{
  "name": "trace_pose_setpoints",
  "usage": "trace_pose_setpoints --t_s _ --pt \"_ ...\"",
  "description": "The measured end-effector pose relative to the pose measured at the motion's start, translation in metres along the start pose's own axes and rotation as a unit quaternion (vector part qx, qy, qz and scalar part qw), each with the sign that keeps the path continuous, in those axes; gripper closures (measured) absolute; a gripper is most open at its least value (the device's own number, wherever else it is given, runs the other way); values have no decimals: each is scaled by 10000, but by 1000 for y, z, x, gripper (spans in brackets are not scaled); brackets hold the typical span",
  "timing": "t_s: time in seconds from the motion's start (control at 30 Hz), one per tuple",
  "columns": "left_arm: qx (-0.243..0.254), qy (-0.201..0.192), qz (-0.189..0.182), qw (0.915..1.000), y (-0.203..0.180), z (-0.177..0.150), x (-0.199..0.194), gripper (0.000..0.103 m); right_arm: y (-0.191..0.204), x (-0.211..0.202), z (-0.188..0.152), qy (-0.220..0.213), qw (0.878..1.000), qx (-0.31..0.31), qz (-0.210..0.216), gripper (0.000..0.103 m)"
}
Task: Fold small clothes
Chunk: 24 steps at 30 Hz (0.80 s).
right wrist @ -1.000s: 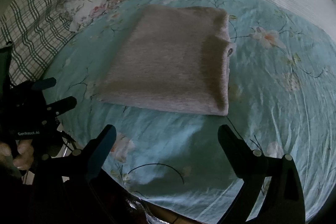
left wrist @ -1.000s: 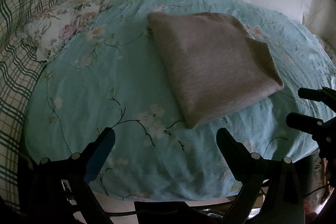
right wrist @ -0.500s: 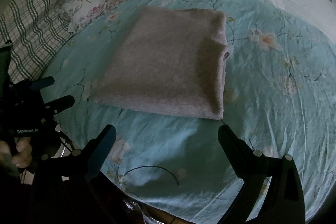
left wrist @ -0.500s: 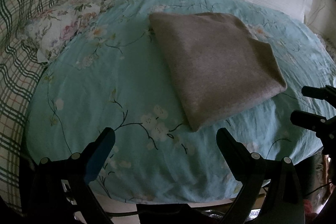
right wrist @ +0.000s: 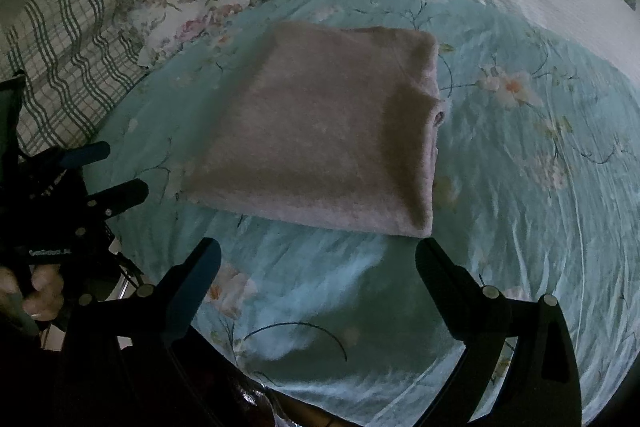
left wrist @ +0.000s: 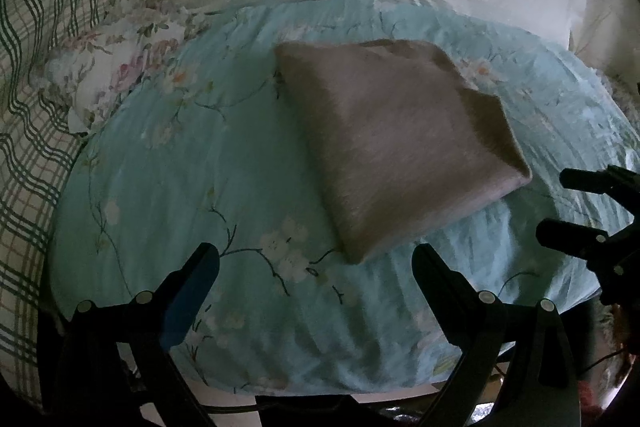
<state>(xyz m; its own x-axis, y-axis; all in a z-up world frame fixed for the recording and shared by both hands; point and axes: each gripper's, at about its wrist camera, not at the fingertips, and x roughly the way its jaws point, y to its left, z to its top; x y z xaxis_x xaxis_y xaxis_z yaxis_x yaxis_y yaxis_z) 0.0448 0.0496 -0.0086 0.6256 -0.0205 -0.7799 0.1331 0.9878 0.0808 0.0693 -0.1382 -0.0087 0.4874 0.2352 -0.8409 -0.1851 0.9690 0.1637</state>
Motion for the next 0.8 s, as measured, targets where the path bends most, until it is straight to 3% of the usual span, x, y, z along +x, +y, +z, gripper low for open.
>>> trace_pose_setpoints --t_s 0.17,0.8 --pt "35 -93 -21 9999 -4 2 -6 6 -4 -1 1 -178 9997 127 117 5" --pt "132 -232 -75 9996 -3 2 -17 5 3 -4 -1 -114 9999 -18 85 5"
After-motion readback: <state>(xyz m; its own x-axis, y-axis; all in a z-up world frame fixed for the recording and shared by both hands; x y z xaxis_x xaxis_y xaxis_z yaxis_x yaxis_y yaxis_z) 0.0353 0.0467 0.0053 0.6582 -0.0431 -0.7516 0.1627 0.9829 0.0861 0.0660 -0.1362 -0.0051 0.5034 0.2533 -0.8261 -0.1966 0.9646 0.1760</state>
